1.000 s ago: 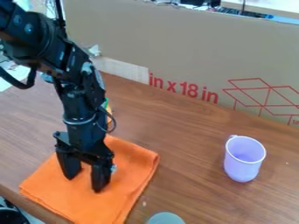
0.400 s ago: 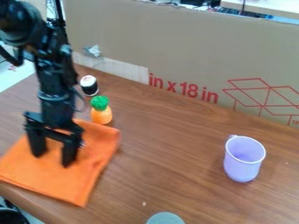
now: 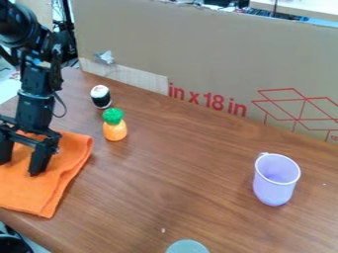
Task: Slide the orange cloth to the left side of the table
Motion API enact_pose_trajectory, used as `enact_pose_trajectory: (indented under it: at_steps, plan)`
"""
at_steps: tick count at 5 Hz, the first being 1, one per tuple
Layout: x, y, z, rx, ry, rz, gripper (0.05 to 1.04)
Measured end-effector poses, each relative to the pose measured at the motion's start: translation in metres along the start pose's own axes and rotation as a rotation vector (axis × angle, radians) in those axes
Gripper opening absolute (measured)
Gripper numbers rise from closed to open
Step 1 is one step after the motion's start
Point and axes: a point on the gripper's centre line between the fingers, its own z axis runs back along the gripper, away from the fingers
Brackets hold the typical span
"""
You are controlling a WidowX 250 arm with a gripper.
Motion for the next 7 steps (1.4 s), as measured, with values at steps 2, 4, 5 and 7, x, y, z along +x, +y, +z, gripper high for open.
enact_pose_trajectory:
  at_steps: [2, 4, 5, 7]
  plan:
    - [0.005, 0.012, 0.001, -0.016, -0.044, -0.099, 1.001]
    - [-0.024, 0.006, 0.058, -0.11, -0.358, -0.184, 1.001]
    - [-0.044, 0.003, 0.082, -0.118, -0.406, -0.173, 1.001]
    - [-0.07, -0.053, 0.114, -0.114, -0.389, -0.272, 1.001]
